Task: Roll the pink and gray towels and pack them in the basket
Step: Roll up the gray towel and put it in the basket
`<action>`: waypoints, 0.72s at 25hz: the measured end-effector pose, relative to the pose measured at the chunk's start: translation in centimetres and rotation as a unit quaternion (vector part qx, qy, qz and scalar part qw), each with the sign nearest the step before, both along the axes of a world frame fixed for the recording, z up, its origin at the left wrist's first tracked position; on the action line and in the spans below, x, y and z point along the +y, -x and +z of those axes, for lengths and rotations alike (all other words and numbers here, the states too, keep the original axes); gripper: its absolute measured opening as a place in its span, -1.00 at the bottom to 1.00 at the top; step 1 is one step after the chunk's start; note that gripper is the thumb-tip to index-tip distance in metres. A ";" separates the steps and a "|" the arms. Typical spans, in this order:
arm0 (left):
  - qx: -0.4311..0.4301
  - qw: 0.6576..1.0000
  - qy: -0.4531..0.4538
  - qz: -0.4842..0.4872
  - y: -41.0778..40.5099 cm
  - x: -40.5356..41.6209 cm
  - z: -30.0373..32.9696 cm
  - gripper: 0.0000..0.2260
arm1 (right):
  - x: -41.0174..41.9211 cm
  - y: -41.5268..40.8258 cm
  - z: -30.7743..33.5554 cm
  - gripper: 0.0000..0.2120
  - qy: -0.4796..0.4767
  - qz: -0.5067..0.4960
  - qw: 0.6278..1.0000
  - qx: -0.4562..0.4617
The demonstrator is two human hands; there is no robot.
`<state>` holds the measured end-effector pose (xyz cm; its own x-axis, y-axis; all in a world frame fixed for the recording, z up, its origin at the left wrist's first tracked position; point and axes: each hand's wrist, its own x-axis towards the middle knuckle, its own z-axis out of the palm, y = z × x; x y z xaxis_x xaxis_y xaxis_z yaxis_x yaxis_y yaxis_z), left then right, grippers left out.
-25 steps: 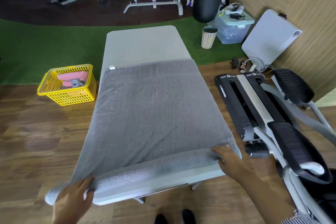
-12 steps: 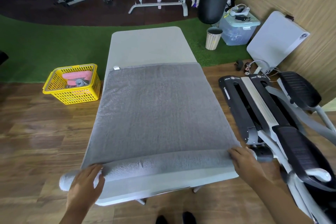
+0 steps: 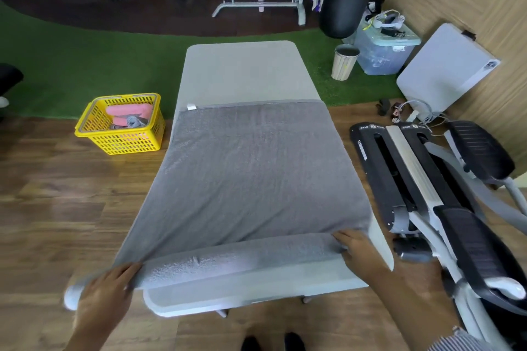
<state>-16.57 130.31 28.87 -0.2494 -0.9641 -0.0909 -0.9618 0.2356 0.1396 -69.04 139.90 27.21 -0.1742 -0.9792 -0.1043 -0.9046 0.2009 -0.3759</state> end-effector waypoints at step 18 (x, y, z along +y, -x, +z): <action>0.070 0.994 0.077 -0.031 4.8 0.7 -1.5 -0.62 | 5.6 4.0 1.1 -0.51 0.044 0.005 0.998 0.044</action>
<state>-21.34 130.98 27.42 -0.3079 -0.9465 0.0967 -0.9186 0.3222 0.2290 -73.02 145.51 28.28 -0.1693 -0.9856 -0.0026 -0.9365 0.1617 -0.3111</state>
